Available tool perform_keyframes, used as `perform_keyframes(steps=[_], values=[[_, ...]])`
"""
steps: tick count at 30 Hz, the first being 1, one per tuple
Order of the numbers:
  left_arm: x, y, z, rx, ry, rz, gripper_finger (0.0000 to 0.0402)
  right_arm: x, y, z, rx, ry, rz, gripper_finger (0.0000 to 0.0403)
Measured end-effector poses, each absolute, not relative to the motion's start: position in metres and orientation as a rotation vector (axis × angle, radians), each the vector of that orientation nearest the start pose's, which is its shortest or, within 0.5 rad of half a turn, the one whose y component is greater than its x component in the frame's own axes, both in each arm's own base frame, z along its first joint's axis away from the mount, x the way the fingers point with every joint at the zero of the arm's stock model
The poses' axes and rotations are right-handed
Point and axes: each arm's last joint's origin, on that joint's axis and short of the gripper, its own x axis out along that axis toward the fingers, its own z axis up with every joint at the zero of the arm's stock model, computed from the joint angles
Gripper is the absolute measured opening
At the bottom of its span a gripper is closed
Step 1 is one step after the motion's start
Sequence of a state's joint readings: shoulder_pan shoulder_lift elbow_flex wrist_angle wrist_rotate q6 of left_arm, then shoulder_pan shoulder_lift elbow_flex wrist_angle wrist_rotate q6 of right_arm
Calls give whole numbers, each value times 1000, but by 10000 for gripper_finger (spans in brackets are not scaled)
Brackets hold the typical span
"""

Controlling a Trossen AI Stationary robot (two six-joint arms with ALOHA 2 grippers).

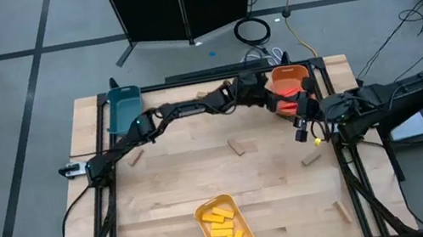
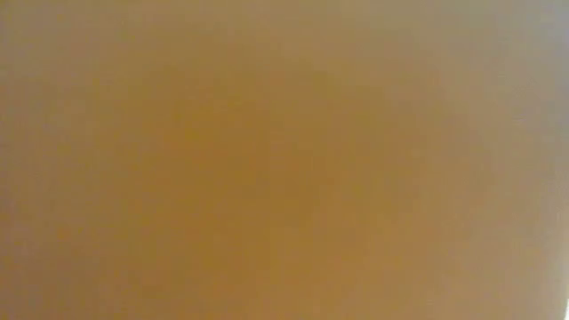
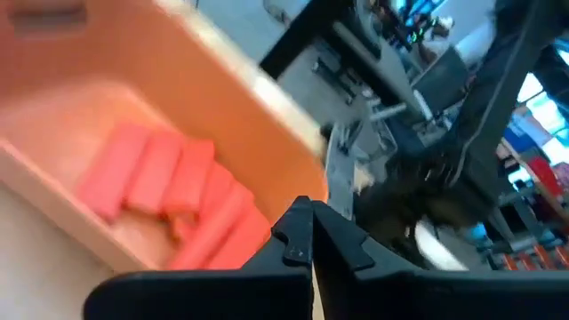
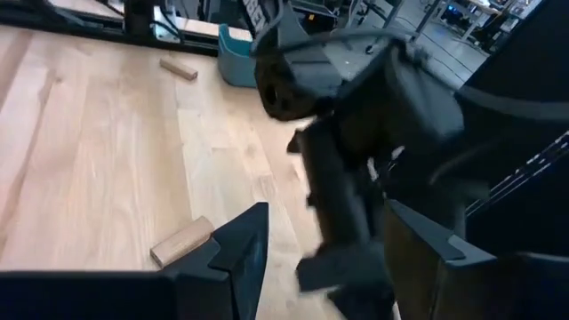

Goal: Sort blocks
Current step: Put the brown block into the blue bin

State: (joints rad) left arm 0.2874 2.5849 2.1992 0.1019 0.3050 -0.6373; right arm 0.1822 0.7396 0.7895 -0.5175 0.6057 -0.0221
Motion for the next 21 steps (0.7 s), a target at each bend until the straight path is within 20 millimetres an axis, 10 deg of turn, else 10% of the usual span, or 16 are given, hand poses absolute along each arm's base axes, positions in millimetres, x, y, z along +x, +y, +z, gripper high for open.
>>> perform_keyframes(steps=[10,21], values=[[511,162,264,-386,538,300,0,120,5,332,-145,398,-416,161],[401,78,390,-48,832,542,0,116,11,324,36,458,-209,161]])
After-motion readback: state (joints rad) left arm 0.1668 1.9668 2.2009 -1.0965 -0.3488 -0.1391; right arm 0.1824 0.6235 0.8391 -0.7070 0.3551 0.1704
